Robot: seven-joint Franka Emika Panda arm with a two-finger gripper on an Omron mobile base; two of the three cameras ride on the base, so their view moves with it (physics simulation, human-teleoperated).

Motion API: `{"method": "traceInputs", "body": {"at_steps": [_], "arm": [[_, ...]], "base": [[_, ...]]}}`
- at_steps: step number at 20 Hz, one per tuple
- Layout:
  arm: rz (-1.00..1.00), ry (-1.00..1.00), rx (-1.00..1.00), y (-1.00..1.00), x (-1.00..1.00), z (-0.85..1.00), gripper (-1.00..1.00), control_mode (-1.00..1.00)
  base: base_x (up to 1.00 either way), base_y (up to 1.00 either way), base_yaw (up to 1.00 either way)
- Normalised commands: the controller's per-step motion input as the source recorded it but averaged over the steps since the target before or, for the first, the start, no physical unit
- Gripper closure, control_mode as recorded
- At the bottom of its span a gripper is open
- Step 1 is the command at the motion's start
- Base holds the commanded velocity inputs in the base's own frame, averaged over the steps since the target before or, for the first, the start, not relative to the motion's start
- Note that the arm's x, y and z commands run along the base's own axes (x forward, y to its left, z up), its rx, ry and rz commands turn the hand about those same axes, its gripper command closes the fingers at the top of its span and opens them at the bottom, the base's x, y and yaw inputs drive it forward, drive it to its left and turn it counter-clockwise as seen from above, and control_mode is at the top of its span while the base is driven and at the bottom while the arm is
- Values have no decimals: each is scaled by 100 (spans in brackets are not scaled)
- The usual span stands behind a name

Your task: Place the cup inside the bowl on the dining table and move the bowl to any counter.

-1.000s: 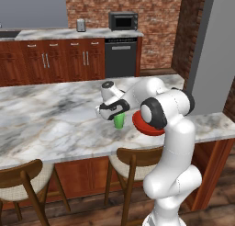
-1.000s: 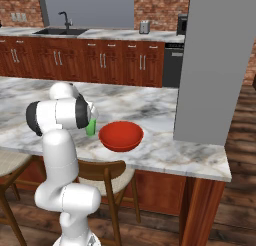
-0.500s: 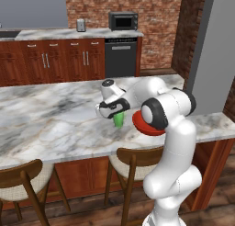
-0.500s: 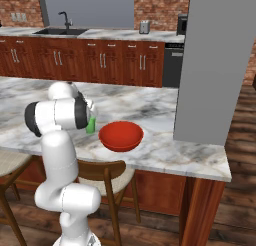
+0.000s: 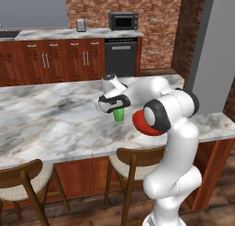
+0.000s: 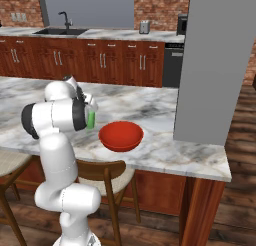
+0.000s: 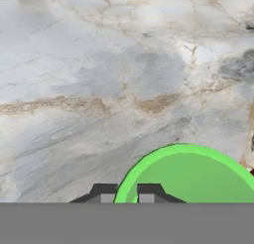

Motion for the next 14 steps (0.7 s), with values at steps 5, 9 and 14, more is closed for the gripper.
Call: {"method": "traceInputs", "body": {"at_steps": [5,9,14], "arm": [[4,0,0,0,-3,30,100,-100],[4,0,0,-5,-9,22,100,-100],[4,-2,0,-14,-25,26,100,-100]], "base": [[0,0,0],[0,0,0],[0,0,0]]}}
